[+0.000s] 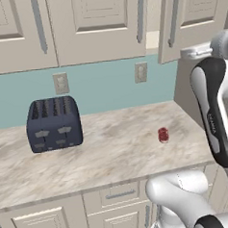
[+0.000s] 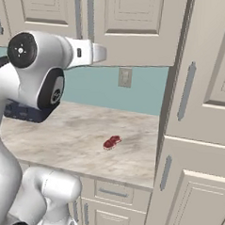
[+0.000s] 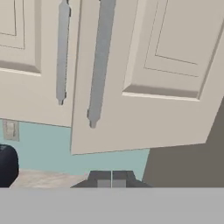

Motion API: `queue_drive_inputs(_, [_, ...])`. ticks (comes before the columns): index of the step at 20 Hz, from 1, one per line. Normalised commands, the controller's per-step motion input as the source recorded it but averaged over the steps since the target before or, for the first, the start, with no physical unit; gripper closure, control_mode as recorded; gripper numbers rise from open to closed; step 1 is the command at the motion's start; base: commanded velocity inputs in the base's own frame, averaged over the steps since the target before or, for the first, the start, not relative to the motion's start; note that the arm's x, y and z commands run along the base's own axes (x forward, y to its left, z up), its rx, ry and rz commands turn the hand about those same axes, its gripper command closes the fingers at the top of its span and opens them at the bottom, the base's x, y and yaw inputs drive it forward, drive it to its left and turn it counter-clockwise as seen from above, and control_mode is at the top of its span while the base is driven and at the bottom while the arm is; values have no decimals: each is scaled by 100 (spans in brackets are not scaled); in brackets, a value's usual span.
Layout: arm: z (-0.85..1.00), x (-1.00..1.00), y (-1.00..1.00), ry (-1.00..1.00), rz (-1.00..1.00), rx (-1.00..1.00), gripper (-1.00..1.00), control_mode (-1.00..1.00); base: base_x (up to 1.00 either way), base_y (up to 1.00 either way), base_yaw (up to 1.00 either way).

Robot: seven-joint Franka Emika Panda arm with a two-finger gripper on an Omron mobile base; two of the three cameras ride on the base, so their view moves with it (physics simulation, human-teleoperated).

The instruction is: Retrieve the tupperware from the cabinet, then place the raw meat into the tupperware to avoid contamination.

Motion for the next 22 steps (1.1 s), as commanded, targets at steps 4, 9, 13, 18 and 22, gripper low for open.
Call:
queue_drive_inputs(4, [1, -4, 40, 7, 0, -11, 100, -100, 0, 0, 0])
queue_drive_inputs(9, [10, -7, 37, 5, 1, -19, 100, -100, 0, 0, 0])
queue_drive_inputs(13, [11, -9, 25, 3, 1, -29, 100, -100, 0, 0, 0])
queue_drive_inputs(18, [1, -6, 23, 1, 1, -31, 100, -100, 0, 0, 0])
queue_drive_inputs(22, [0, 0, 25, 8, 2, -28, 100, -100, 0, 0, 0])
